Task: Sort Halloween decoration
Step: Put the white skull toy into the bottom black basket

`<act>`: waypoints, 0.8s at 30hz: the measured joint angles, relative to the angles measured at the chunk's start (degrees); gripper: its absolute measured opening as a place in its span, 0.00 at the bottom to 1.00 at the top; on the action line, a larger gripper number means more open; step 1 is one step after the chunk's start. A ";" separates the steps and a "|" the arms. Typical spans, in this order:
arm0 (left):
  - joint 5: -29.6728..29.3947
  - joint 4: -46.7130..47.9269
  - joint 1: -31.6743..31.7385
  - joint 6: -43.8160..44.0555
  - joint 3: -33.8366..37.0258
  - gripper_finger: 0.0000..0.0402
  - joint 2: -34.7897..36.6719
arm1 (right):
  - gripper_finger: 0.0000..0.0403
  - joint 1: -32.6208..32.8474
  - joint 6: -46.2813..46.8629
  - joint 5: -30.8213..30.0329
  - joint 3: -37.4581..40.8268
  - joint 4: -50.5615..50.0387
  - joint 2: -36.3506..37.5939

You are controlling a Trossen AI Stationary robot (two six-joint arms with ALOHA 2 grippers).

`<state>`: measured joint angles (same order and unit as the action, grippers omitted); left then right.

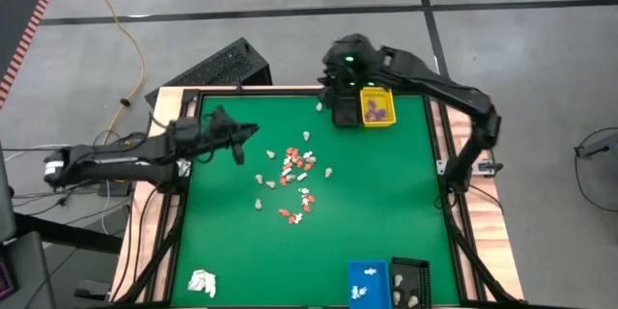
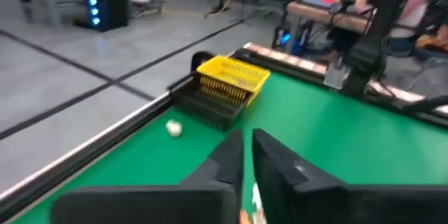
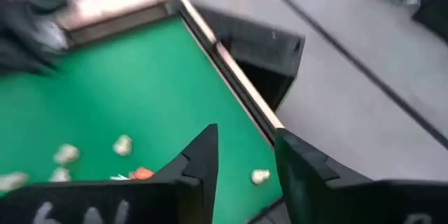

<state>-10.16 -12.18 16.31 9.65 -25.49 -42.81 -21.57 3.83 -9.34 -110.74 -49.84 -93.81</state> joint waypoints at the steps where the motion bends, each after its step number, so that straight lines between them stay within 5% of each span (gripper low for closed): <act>1: 2.63 -1.95 2.66 0.61 -0.01 0.02 -1.93 | 0.31 0.80 0.54 0.00 -0.04 -0.22 1.36; 7: 11.74 -7.05 14.71 3.09 -4.95 0.00 -17.64 | 0.27 6.26 0.72 -0.07 -0.02 -0.93 6.70; 16: 32.77 -5.18 24.96 1.53 -25.70 0.00 -44.73 | 0.27 14.20 0.79 -6.03 -0.04 -1.20 10.37; 24: 35.14 6.20 26.13 -6.48 -45.03 0.00 -62.86 | 0.27 17.95 0.22 -7.55 -0.02 -2.85 10.83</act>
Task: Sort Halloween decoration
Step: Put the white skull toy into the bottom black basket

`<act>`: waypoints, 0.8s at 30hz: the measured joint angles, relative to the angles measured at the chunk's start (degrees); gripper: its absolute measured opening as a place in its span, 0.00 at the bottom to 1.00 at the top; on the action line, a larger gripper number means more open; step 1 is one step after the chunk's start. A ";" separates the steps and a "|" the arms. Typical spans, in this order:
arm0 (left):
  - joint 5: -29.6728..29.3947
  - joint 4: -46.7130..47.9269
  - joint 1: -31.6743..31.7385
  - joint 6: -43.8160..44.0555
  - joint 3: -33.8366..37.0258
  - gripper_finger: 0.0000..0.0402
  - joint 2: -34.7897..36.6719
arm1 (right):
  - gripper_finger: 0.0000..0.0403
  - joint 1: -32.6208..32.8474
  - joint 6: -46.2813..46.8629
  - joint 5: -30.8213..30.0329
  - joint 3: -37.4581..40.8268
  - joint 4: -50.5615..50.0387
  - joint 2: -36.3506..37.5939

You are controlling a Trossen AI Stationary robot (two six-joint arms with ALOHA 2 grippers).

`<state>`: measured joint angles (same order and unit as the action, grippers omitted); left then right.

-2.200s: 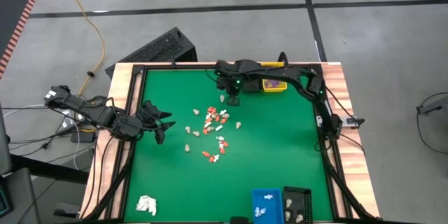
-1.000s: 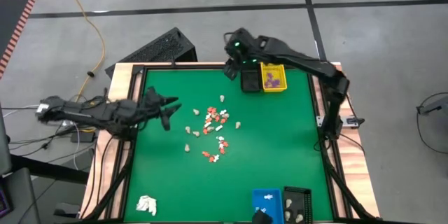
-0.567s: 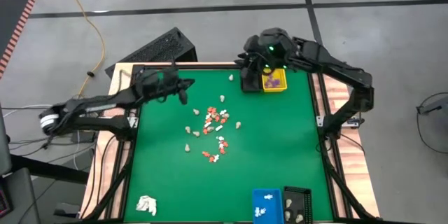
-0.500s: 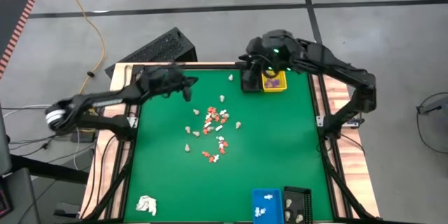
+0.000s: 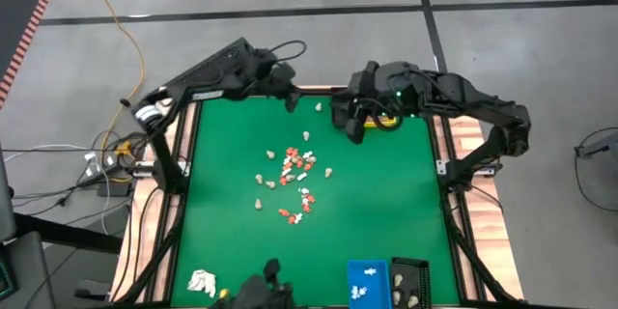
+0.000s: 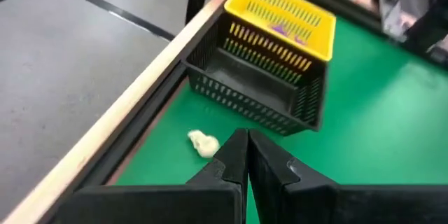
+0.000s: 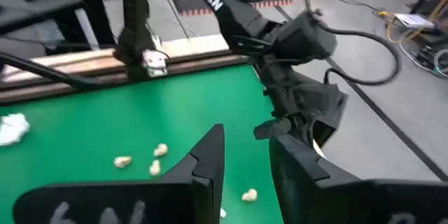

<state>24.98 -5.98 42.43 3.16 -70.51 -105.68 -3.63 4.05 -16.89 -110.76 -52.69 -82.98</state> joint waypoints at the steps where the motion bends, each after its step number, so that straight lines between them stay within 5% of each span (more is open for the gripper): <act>1: 0.24 0.96 -0.06 -1.13 -2.07 0.00 -1.82 | 0.27 0.16 -0.03 -0.88 0.00 -0.21 -0.02; 10: 4.45 5.69 -0.16 -4.73 -12.93 0.00 -13.10 | 0.27 1.89 0.00 -2.79 0.00 -1.22 0.00; 19: -11.32 12.70 -2.95 -12.38 -19.79 0.00 -18.53 | 0.27 4.16 0.00 -2.85 0.00 -1.31 0.00; 24: -12.89 14.40 -3.79 -14.36 -22.44 0.00 -21.45 | 0.27 4.88 -0.17 -2.85 0.00 -1.29 0.00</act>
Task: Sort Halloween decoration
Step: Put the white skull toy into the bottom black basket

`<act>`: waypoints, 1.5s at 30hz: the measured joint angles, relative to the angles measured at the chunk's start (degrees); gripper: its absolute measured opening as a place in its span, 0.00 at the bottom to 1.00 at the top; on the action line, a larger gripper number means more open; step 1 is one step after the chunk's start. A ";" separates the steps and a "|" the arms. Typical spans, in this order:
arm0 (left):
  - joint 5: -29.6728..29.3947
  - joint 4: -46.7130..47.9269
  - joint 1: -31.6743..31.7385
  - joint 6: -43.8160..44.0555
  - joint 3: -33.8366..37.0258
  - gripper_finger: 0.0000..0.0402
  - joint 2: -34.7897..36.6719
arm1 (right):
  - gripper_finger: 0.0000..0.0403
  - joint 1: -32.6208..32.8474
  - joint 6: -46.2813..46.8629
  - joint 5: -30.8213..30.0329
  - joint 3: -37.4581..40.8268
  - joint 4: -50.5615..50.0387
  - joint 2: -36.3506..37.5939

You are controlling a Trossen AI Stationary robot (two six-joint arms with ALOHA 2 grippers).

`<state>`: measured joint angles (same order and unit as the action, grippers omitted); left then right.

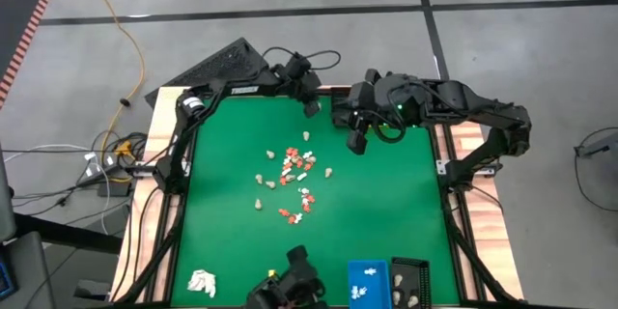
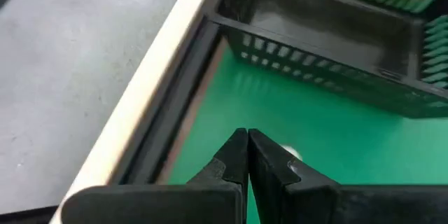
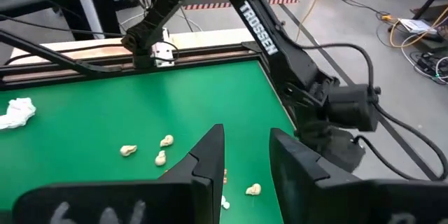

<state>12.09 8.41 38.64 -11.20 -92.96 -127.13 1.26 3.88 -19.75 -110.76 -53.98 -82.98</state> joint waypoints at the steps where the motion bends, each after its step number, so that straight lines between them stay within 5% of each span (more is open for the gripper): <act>1: -0.87 0.20 -0.05 -0.09 -0.43 0.00 -0.39 | 0.27 0.00 0.00 0.00 0.00 0.00 0.00; 20: 1.85 9.71 -2.02 -8.26 -2.87 0.00 -2.41 | 0.27 3.47 0.17 -0.02 0.01 1.15 -0.02; 25: 10.44 18.85 -0.47 -13.80 -5.55 0.00 0.76 | 0.27 4.48 0.01 -0.07 0.02 1.56 -0.02; 32: 2.15 9.22 -0.27 -9.87 -5.42 0.00 0.21 | 0.27 4.39 0.15 -0.09 0.02 1.84 -0.02; 45: 6.13 8.88 -1.26 -9.40 -5.40 0.00 -3.41 | 0.27 4.28 -1.31 -0.13 0.02 2.34 -0.02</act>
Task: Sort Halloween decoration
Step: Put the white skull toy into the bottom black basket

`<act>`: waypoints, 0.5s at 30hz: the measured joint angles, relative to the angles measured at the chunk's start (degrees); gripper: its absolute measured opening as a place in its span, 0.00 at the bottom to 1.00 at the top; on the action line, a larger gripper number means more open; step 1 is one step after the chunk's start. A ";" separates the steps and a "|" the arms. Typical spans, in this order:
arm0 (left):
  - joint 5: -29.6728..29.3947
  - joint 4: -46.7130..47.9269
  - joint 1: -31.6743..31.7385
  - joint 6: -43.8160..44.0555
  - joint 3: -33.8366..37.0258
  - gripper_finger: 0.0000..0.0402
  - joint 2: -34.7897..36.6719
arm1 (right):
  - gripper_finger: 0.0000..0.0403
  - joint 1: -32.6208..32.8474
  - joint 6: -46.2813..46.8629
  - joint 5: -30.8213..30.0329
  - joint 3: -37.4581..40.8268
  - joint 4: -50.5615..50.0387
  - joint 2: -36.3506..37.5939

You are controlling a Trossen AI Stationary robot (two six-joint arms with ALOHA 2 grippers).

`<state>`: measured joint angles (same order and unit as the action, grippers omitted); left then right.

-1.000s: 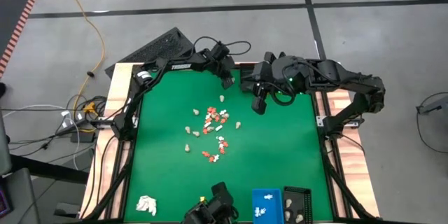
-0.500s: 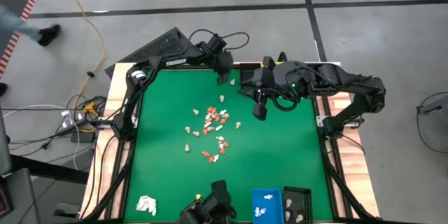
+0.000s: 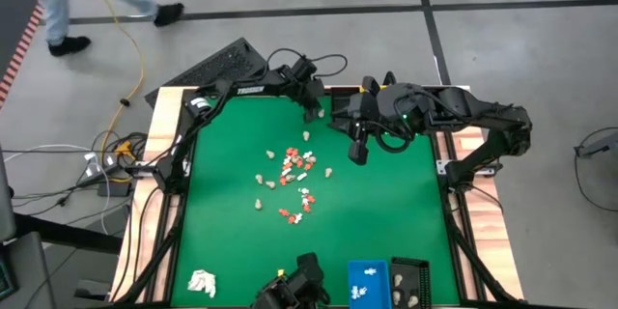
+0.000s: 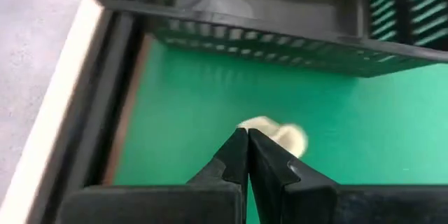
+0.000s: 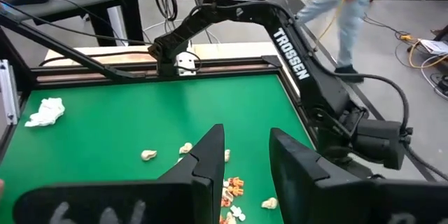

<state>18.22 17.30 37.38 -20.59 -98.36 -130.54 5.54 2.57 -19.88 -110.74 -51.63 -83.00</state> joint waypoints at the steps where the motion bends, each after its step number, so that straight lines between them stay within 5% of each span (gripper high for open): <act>1: 0.04 0.05 -0.12 0.03 -0.12 0.00 0.00 | 0.27 0.00 0.00 0.00 0.00 0.04 0.00; 8: 2.22 5.86 -0.04 -5.12 -1.85 0.00 -1.20 | 0.27 0.87 0.39 0.09 0.00 1.11 0.00; 15: 23.67 22.13 3.11 -10.43 -9.81 0.00 -1.01 | 0.27 1.17 0.39 0.15 0.00 1.15 0.00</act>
<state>41.89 39.43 40.49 -31.03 -108.17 -131.55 6.71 2.96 -19.73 -110.74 -50.49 -83.00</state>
